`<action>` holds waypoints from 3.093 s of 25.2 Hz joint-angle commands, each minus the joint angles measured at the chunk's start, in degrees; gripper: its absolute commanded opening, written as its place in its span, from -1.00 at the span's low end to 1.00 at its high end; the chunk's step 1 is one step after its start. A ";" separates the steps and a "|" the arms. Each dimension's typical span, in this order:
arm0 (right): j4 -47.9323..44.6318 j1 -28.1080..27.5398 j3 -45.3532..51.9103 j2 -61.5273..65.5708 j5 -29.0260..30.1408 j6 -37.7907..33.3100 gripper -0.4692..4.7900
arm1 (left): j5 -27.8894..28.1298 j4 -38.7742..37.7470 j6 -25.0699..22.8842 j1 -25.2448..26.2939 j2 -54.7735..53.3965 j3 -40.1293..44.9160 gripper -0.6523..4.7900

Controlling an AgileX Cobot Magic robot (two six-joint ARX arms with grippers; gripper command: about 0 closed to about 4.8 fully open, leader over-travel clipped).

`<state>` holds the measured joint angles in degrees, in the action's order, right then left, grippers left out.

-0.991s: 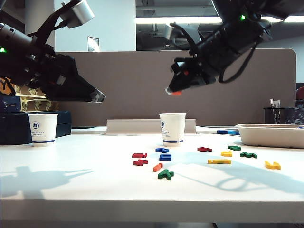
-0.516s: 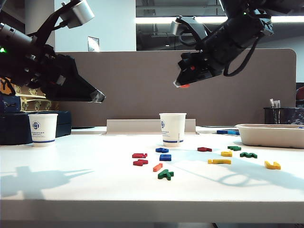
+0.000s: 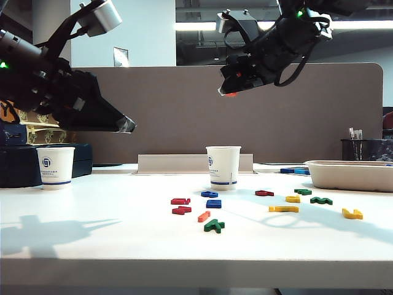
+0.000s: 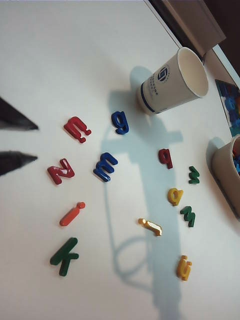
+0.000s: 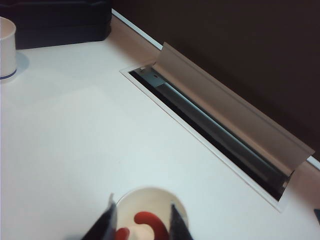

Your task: Pick up the letter "c" and put it in the paper cup.

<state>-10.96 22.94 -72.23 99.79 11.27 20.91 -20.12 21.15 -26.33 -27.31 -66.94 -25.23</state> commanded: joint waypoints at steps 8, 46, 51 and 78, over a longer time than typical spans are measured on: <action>0.48 0.07 -5.09 6.12 -0.13 0.09 -0.39 | -0.04 0.33 -0.22 -0.02 0.09 -0.37 -0.56; -1.38 -1.81 -7.32 14.99 0.90 -1.84 -0.39 | -0.04 0.33 -0.24 0.00 0.09 -0.33 -0.56; -1.38 -1.81 -7.32 14.99 1.81 -2.10 -0.38 | -0.02 0.33 -0.24 0.00 0.09 -0.33 -0.56; 0.63 -1.88 -7.34 11.19 1.68 -3.08 -0.15 | -0.02 0.37 -0.11 0.00 0.59 -0.39 -0.56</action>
<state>-10.63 20.97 -79.15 112.25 13.04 18.04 -20.10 21.15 -26.33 -27.31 -66.92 -25.23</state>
